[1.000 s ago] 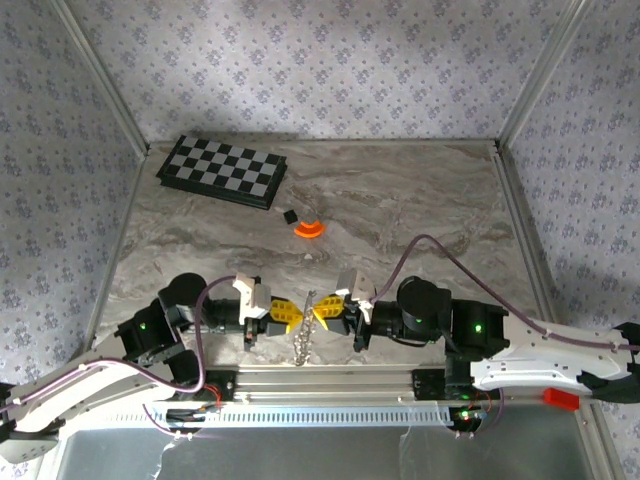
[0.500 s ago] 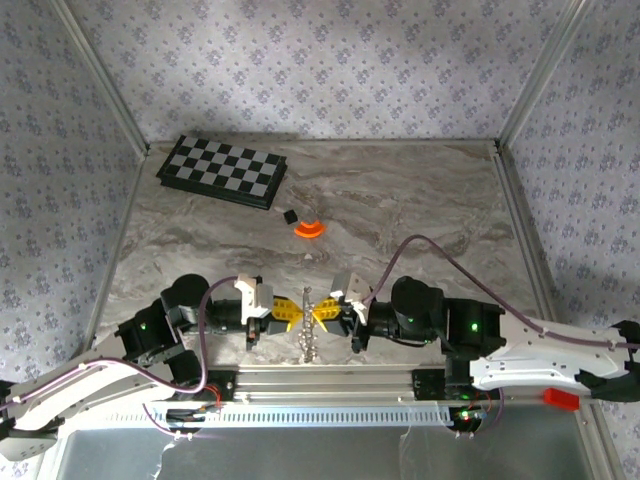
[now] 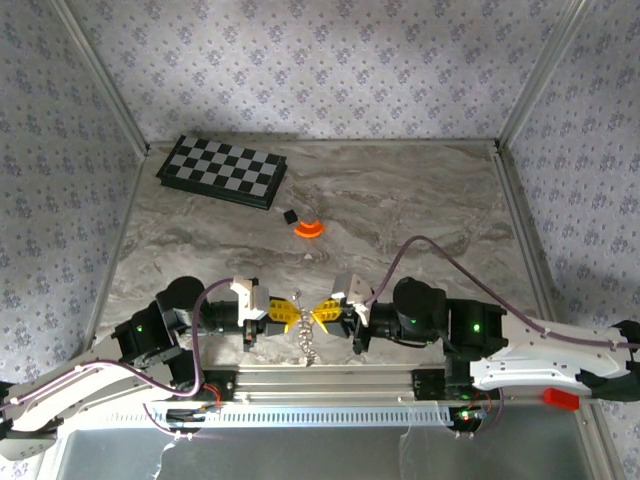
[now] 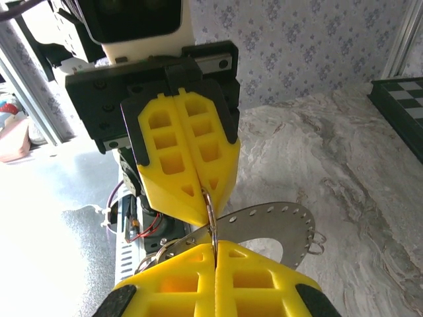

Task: Put the keys on the keyring

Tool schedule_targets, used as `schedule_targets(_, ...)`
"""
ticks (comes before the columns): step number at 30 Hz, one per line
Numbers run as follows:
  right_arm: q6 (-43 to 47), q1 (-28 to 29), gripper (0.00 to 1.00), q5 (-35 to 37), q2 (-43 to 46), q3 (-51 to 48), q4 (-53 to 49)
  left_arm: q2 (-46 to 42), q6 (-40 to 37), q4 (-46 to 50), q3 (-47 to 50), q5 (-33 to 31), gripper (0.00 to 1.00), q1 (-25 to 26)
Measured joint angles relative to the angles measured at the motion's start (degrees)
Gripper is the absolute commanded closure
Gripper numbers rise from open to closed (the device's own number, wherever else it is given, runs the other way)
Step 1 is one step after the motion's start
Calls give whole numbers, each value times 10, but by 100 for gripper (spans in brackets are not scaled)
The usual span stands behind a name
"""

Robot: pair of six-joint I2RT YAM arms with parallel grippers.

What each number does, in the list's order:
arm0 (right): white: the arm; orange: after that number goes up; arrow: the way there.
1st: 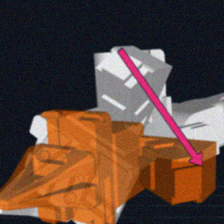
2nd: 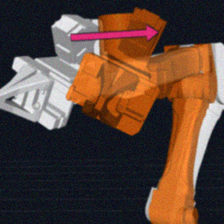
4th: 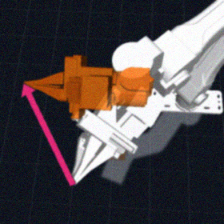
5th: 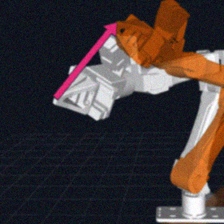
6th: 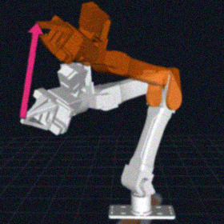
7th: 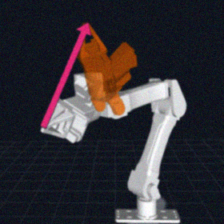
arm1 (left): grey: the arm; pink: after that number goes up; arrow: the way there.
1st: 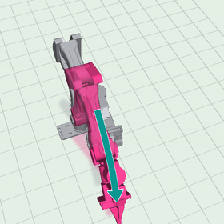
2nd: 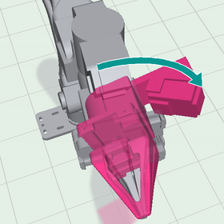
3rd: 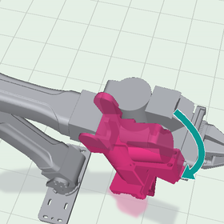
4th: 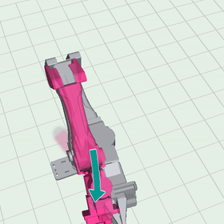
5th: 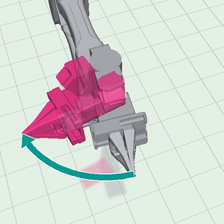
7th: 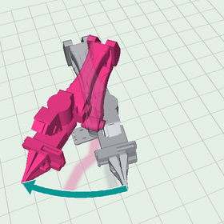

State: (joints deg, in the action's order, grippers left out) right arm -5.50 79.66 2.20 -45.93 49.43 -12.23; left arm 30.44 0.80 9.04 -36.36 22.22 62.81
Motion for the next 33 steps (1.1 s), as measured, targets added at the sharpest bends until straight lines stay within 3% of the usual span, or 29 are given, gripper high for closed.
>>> schedule_targets(17, 4, 2, 100, 0, -2, 0, 0, 5, -10, 5, -2, -7, 100, 8)
schedule_targets(25, 17, 5, 100, 8, 33, -2, -43, 72, -75, 73, -52, -127, 100, 107)
schedule_targets(33, 41, 5, 100, 17, 71, -23, -97, 94, -115, 108, -71, -194, 100, 126)
